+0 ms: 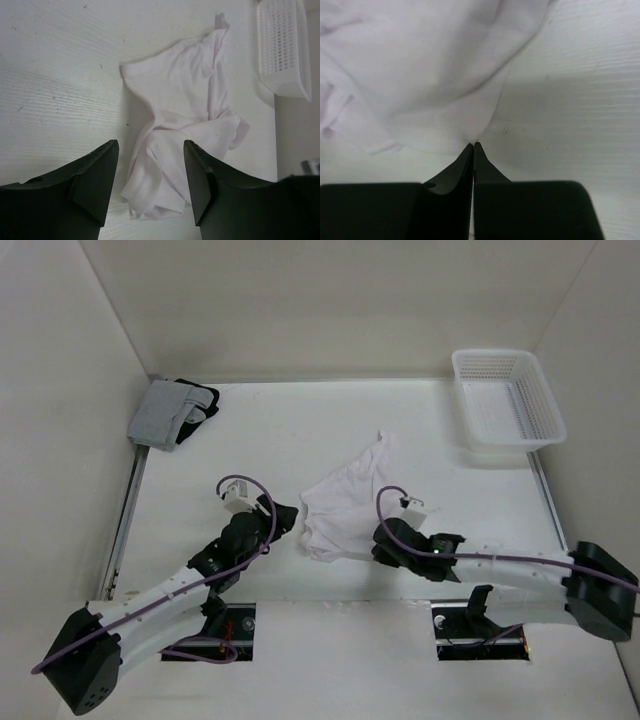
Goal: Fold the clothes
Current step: Flatten the tank top out
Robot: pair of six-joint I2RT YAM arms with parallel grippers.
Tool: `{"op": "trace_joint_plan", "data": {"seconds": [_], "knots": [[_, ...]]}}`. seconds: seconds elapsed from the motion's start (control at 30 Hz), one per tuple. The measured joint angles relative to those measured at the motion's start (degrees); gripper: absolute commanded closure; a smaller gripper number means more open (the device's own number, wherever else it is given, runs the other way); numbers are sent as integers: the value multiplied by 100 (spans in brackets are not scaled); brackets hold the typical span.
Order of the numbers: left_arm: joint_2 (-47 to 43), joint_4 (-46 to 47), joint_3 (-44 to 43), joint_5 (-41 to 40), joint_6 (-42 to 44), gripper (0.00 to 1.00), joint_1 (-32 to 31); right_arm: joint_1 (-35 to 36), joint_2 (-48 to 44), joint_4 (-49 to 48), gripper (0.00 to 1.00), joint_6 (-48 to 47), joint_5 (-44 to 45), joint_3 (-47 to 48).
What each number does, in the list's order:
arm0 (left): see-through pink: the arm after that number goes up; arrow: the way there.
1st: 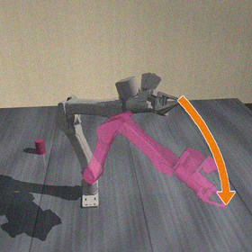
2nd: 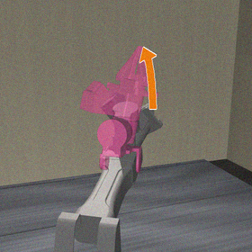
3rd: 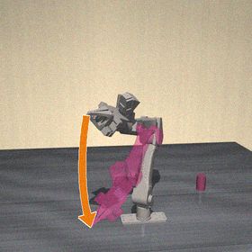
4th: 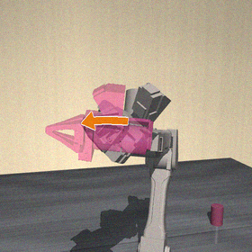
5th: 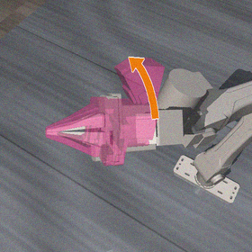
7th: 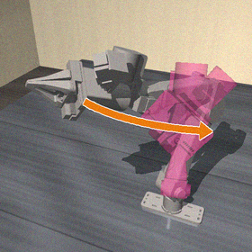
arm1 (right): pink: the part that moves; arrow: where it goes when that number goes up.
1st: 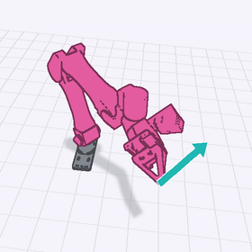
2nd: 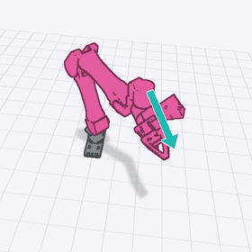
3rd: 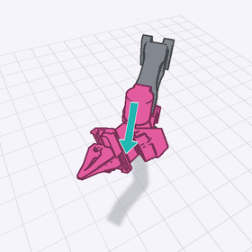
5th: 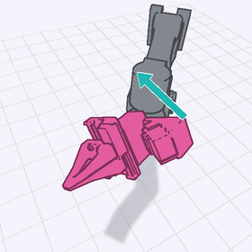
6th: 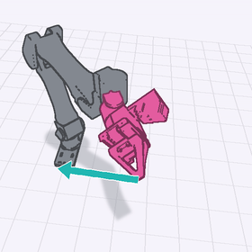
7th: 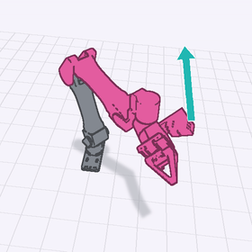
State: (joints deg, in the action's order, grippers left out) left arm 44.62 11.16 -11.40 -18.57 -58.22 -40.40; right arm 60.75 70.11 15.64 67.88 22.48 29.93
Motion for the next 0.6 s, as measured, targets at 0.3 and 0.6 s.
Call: {"op": "trace_joint_plan", "data": {"seconds": [0.3,0.6], "knots": [[262,-9,9,184,157,43,-68,-474,-4363,1845,99,-57,1381,608],[1768,267,-363,431,369,35,-728,-1364,-5163,2951,100,-61,1683,323]]}}
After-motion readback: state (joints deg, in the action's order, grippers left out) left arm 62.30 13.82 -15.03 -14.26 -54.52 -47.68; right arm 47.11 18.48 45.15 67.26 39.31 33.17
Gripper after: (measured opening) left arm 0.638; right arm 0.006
